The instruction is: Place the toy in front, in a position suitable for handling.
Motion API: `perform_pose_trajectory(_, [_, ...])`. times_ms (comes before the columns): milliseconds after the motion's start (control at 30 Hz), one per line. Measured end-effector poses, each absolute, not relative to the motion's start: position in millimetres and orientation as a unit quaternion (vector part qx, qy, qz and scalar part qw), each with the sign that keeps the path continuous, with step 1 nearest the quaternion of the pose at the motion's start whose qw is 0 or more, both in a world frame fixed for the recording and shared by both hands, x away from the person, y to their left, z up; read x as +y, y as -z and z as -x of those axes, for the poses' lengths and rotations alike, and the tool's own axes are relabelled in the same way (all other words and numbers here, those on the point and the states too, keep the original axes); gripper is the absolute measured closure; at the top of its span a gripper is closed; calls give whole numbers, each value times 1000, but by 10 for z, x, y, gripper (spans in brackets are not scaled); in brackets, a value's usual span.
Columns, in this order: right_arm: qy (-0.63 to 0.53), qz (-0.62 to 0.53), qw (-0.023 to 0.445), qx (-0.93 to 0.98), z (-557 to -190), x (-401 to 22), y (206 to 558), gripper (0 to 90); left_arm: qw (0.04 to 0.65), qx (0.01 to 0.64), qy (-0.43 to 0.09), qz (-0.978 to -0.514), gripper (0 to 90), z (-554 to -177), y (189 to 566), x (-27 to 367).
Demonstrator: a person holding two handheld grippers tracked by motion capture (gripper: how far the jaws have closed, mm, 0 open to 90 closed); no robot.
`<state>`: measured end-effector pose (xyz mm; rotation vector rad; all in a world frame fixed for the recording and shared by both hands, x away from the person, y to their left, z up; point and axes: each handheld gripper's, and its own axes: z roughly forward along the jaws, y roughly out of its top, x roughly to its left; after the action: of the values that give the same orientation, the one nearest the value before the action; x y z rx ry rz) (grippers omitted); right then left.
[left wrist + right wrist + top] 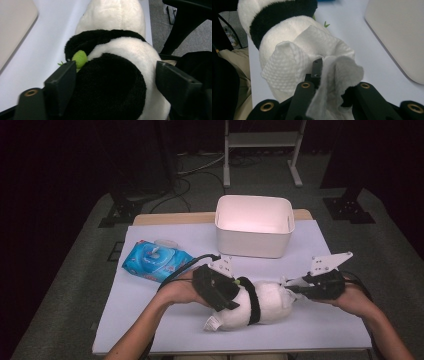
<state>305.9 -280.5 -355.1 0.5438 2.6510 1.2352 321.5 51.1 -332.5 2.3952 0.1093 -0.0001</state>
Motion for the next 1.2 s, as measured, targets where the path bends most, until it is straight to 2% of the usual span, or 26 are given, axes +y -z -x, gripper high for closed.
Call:
perform_pose_trajectory(167, [-410,-167,88,892,-3049,-2757,3479,770,367,40,6,-929,244,-3229,3349,500])
perform_pose_trajectory(633, [-386,-95,89,913,-3116,-2230,3297,771,363,36,3,-931,246,-3230,3347,477])
perform_pose_trajectory(1200, [-389,-138,80,908,-3078,-2472,3402,789,361,48,-30,-931,245,-3392,3260,399])
